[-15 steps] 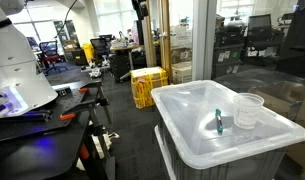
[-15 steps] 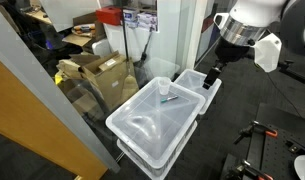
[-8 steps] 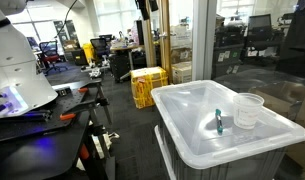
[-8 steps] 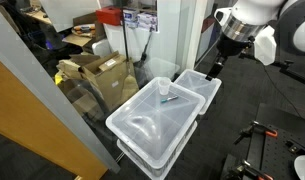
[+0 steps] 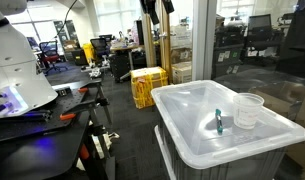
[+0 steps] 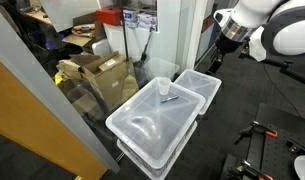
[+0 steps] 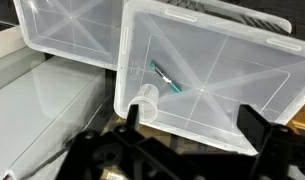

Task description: Move the marker to the left side of the storage box

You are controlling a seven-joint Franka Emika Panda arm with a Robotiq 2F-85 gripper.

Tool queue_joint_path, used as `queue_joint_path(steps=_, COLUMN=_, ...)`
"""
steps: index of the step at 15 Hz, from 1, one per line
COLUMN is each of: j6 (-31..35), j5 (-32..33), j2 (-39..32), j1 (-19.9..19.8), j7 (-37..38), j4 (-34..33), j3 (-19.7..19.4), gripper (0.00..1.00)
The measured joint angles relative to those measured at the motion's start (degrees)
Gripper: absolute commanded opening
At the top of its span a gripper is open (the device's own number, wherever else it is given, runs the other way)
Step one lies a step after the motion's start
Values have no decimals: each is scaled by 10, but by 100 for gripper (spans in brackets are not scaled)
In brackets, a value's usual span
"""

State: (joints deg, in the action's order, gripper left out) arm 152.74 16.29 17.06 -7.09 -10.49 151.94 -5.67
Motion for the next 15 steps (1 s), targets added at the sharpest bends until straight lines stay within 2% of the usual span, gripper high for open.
queue_joint_path(steps=8, j6=20, j5=62, j2=-67, j1=-29, j7=-117, j4=-42, j3=-46, gripper=100)
queue_joint_path(steps=15, j6=104, j5=45, j2=-150, j1=-30, j7=-230, j4=-70, j3=-68, gripper=100)
